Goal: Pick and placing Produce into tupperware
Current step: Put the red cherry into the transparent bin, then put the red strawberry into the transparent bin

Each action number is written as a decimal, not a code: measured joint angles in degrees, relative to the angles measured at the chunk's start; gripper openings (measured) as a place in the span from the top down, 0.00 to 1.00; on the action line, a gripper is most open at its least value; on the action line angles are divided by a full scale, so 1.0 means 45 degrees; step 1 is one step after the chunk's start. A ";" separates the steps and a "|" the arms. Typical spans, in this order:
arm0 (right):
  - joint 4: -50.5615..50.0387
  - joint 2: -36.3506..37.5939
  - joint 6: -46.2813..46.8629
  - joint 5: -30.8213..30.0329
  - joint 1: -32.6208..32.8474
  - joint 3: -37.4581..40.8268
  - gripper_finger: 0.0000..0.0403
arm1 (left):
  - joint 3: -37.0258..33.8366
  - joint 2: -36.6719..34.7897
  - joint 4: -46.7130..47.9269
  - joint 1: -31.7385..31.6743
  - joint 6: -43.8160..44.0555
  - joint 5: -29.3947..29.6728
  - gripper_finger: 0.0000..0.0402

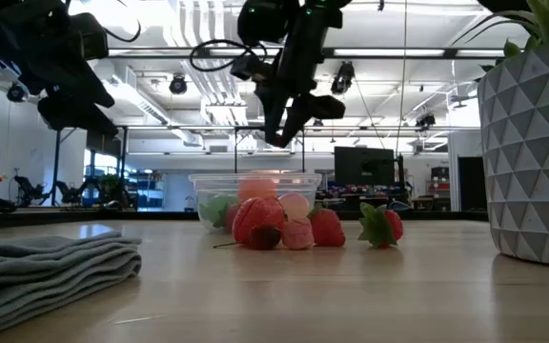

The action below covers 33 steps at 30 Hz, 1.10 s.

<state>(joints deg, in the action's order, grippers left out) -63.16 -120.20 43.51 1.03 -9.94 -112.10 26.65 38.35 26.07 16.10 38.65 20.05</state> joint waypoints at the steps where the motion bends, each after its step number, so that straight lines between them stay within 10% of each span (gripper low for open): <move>1: -0.0082 -0.0161 -0.0083 0.0013 -0.0039 -0.0185 0.73 | 0.0000 -0.0007 0.0021 -0.0004 0.0000 -0.0005 0.26; 15: -0.3169 -0.0576 -0.1207 -0.0289 0.0465 -0.1101 0.42 | -0.0090 -0.0150 0.0097 -0.0004 0.0005 0.0355 0.26; 24: -0.5911 -0.0388 -0.3444 -0.0241 0.2068 -0.0618 0.40 | -0.0282 -0.0199 0.0053 -0.0002 0.0653 0.0328 0.26; 33: -0.5782 -0.0224 -0.1405 -0.0237 0.3794 0.0719 0.41 | -0.0958 0.0536 -0.2162 -0.0004 -0.0814 -0.0520 0.26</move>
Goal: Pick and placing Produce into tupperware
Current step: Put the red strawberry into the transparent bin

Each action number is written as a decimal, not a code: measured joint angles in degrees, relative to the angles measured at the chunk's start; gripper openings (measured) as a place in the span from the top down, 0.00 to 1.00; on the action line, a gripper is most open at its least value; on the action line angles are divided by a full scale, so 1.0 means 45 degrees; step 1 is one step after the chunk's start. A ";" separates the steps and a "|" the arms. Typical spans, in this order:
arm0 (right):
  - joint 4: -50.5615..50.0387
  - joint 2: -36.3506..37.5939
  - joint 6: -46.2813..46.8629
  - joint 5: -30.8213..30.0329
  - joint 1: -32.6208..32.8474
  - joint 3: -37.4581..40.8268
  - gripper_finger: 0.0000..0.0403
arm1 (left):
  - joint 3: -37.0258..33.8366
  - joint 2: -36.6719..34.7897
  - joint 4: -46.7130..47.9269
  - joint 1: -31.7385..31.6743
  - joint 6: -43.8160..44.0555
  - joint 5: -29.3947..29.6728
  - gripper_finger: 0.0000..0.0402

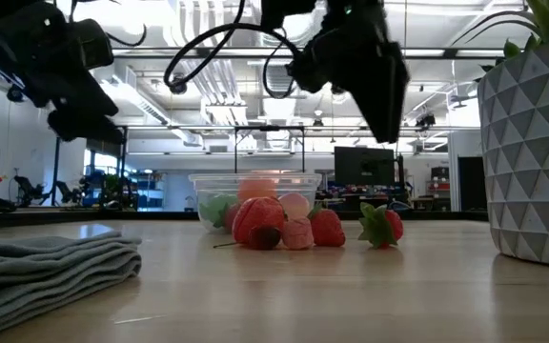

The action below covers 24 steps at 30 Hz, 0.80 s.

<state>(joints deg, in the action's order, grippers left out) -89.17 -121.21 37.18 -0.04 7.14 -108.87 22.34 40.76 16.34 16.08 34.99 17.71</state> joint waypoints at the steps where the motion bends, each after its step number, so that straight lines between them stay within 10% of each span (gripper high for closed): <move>1: -0.0022 0.0020 0.0516 -0.0014 0.0215 0.0076 0.41 | -0.0110 0.0287 -0.0581 0.0000 -0.0277 -0.0187 0.26; 13: -0.0168 0.1882 0.9860 -0.4031 0.2108 0.1072 0.42 | 0.0556 0.5983 -0.5153 0.0000 0.0204 -0.1358 0.26; 24: -0.0202 0.5959 1.0775 -0.5550 0.2106 0.4249 0.42 | 0.4172 0.9975 -0.5168 0.0010 0.0508 -0.1487 0.26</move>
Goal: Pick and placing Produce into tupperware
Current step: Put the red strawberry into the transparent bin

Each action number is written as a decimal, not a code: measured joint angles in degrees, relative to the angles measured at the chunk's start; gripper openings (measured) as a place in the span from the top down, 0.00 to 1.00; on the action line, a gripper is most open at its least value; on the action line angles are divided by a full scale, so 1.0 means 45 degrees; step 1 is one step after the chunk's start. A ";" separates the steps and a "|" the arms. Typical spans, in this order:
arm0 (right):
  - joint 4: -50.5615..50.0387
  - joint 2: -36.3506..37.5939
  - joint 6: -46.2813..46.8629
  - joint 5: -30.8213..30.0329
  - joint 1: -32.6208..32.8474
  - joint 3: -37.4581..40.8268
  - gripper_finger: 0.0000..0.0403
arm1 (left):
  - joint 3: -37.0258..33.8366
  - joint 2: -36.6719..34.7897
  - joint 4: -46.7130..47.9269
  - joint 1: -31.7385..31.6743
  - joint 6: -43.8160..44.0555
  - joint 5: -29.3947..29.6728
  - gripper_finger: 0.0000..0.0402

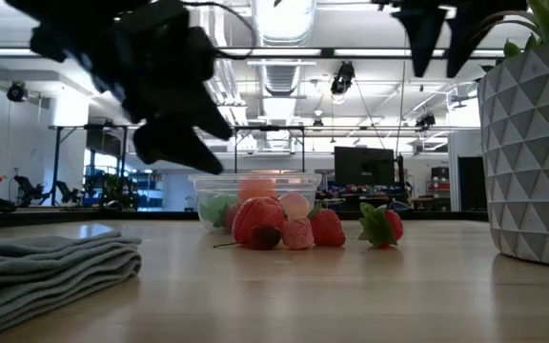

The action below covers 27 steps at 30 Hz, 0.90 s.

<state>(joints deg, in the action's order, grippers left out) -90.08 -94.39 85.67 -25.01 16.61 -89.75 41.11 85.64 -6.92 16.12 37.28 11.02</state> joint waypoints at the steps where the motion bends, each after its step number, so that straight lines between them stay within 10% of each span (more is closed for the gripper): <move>1: 0.0031 0.0371 0.0000 -0.0114 0.0011 0.0335 0.42 | 0.0310 0.0293 0.0023 0.0000 0.0085 0.0002 0.26; 27: 0.4278 0.5405 -0.0136 -0.0784 0.0084 0.7322 0.42 | 0.4566 0.3517 0.4439 0.0000 0.3065 0.0507 0.26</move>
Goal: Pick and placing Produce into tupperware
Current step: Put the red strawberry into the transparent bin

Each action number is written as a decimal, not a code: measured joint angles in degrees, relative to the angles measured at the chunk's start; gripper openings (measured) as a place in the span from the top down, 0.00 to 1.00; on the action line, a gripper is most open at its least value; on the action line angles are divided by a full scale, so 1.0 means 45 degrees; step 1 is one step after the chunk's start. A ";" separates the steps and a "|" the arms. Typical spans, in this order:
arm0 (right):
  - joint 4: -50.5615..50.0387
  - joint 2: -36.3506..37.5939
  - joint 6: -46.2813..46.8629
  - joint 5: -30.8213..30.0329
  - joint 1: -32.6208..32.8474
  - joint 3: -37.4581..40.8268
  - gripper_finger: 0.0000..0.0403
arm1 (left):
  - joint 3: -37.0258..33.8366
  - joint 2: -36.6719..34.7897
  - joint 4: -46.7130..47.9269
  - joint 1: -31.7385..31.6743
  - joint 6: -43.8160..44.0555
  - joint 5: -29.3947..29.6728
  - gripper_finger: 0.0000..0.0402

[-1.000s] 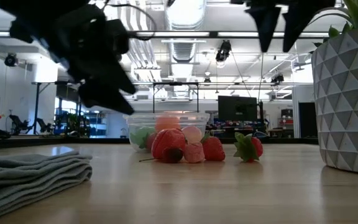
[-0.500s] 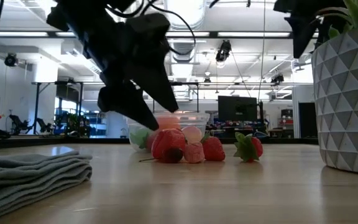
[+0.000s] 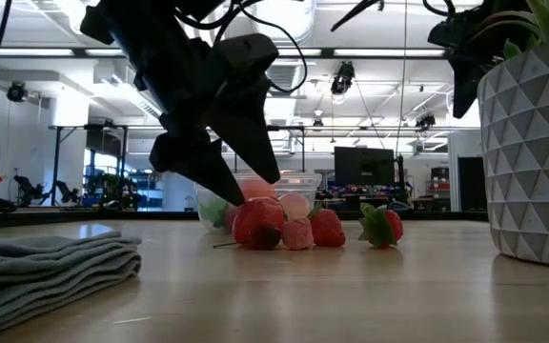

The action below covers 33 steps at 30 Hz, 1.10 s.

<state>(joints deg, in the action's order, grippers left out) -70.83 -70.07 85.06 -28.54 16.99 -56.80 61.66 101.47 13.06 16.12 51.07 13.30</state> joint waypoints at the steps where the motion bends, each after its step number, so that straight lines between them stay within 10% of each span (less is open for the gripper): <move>1: 0.0012 -0.0013 -0.0006 -0.0006 -0.0004 0.0042 0.42 | -0.0014 0.0000 0.0000 0.0000 -0.0287 0.0189 0.26; 33: 0.0084 -0.0027 -0.0340 -0.0480 -0.0004 0.0352 0.42 | 0.0191 0.1226 -0.0753 0.0114 -0.3766 0.0447 0.26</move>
<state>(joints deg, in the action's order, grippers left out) -70.46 -70.19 83.53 -30.70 16.97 -55.21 62.52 106.99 9.67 16.63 34.12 15.31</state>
